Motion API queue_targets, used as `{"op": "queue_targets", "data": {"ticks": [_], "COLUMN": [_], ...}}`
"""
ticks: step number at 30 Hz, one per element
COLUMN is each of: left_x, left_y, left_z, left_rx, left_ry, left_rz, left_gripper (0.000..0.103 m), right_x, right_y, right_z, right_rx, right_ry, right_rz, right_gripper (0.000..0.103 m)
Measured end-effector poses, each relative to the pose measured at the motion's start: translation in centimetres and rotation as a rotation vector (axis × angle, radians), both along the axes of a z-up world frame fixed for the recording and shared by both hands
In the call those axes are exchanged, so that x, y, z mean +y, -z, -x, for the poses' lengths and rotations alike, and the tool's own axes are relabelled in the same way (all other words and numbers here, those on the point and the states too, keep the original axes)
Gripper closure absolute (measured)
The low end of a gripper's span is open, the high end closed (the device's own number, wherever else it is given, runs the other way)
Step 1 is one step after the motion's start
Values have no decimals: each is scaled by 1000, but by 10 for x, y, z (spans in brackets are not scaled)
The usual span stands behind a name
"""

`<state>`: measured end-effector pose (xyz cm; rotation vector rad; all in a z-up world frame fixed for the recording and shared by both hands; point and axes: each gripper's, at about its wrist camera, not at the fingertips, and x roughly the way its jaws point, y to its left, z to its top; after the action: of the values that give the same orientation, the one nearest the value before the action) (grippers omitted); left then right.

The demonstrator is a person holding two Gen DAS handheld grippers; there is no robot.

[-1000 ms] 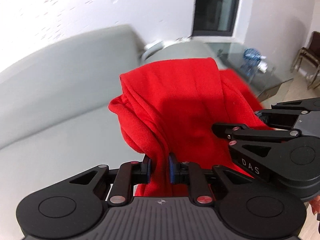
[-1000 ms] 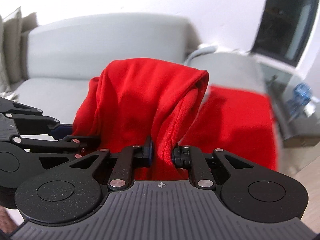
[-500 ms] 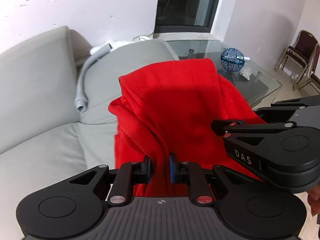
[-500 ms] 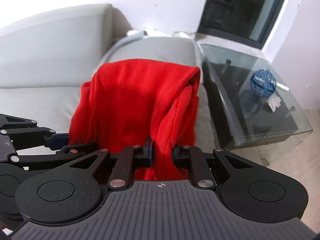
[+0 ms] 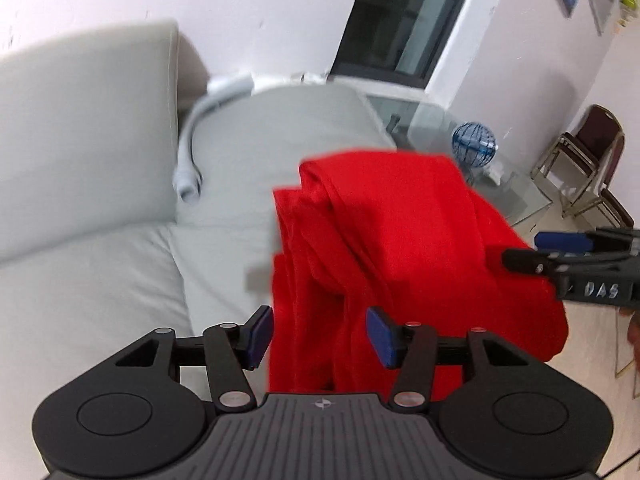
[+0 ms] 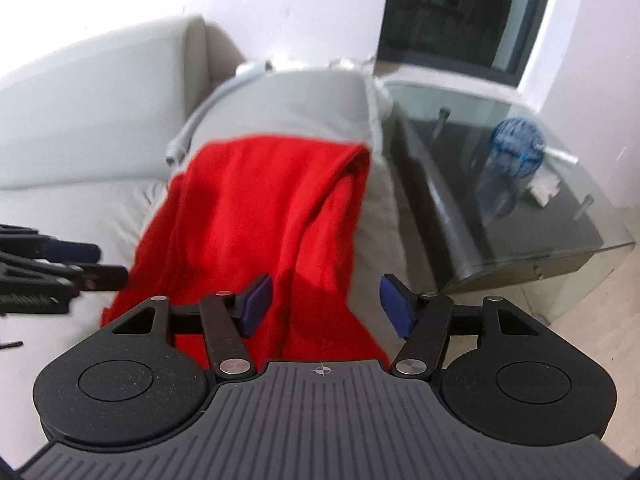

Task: Fold clothes

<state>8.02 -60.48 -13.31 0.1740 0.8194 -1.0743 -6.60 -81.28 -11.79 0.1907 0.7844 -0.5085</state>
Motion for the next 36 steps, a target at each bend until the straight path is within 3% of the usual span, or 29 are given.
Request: {"op": "queue_targets", "data": {"ticks": [2, 4, 5, 6, 9, 12, 16, 19, 21, 22, 24, 26, 30, 33, 36], "left_x": [-15, -27, -42, -56, -76, -81, -72, -61, -71, -79, -108, -114, -90, -58, -28], "left_y": [-7, -11, -4, 2, 31, 50, 35, 18, 13, 16, 38, 47, 32, 18, 18], "left_z": [1, 1, 0, 0, -5, -17, -18, -19, -24, -26, -34, -36, -22, 1, 38], "left_rx": [-7, -6, 5, 16, 7, 66, 37, -6, -20, -28, -8, 14, -11, 29, 62], "left_ry": [26, 48, 68, 87, 89, 73, 107, 113, 71, 58, 34, 38, 97, 193, 278], "left_rz": [45, 72, 56, 39, -72, -91, -65, 21, 64, 45, -106, -138, -78, -7, -20], "left_gripper": [71, 90, 101, 103, 103, 102, 101, 97, 89, 89, 91, 91, 90, 90, 90], "right_x": [-1, -5, -7, -8, -16, -36, -40, -41, -45, -45, -52, -58, -51, -29, -5], "right_y": [-9, -7, -2, 4, 24, 45, 41, 17, 7, 8, 24, 42, 28, 3, 0], "right_z": [-5, -26, -41, -49, -58, -50, -53, -49, -59, -62, -84, -96, -75, -32, -4], "right_rx": [-59, -61, -51, -26, 50, 52, 59, -18, -53, -47, 47, 141, 77, -7, 0], "right_ry": [-9, -21, -29, -29, -2, 55, 38, 41, 44, 46, 59, 71, 73, 66, 49], "right_rz": [10, 17, 23, 31, 50, -29, -36, -38, 21, 24, 15, -25, -24, -48, -91], "right_gripper": [86, 93, 93, 93, 94, 94, 93, 87, 85, 85, 83, 82, 81, 79, 77]}}
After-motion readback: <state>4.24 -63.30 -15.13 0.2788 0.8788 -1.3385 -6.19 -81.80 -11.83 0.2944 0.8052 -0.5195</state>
